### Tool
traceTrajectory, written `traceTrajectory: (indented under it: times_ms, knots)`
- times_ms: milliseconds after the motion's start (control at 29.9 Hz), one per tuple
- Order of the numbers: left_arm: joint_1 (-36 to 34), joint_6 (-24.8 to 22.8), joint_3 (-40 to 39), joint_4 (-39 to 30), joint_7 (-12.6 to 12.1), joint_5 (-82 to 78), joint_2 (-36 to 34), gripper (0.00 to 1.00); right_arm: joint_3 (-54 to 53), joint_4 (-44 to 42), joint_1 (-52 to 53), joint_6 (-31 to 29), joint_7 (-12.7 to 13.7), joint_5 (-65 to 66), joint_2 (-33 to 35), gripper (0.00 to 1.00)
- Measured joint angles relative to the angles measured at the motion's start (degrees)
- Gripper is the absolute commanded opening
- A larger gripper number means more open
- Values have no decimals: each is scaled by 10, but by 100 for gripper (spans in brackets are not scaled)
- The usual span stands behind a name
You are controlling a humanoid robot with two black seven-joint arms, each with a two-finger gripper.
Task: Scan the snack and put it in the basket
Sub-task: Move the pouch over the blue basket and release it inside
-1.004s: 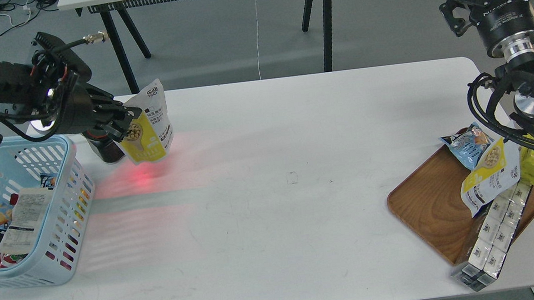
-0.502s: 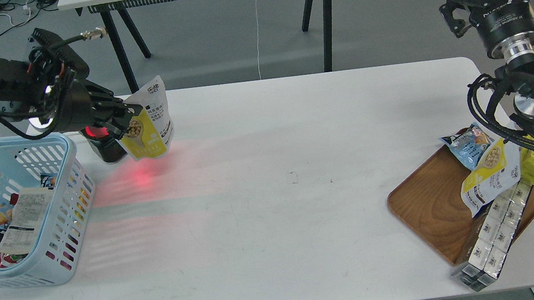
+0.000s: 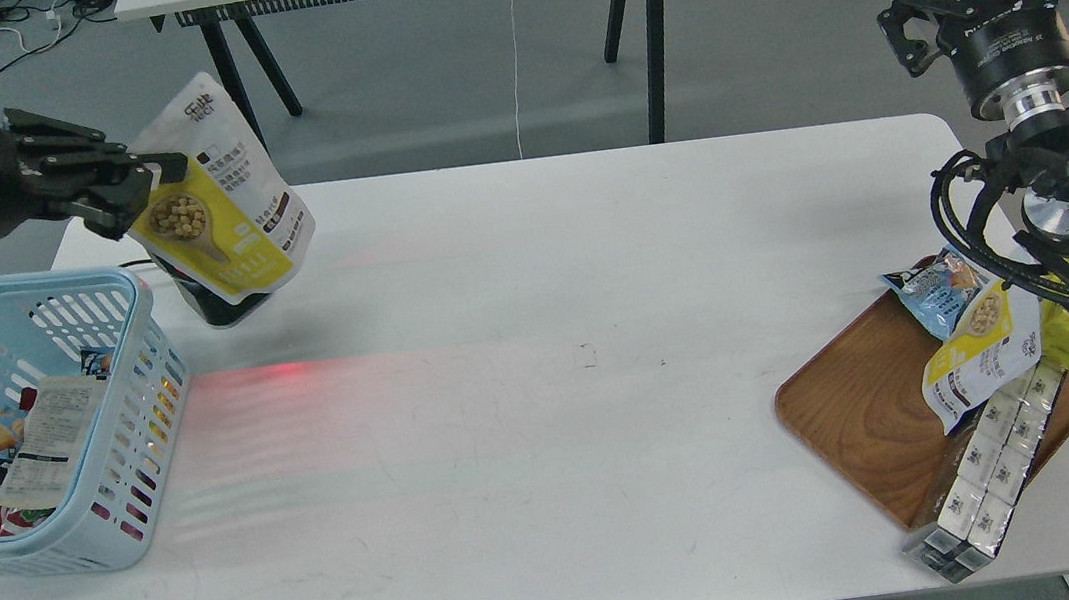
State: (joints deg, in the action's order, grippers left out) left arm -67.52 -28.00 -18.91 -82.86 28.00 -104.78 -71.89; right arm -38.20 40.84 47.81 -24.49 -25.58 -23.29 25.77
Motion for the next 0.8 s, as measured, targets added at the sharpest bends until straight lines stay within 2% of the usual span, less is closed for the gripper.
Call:
traceTrajectory:
  times_ms: [335,803]
  knots:
    - [6,0,7,14,0,25,-111,0,1,-4,-2,-2,0,0,-2,99]
    - [8,0,94,27,0,49,-165,0,2,-24,-2,-5,0,0,-24,99]
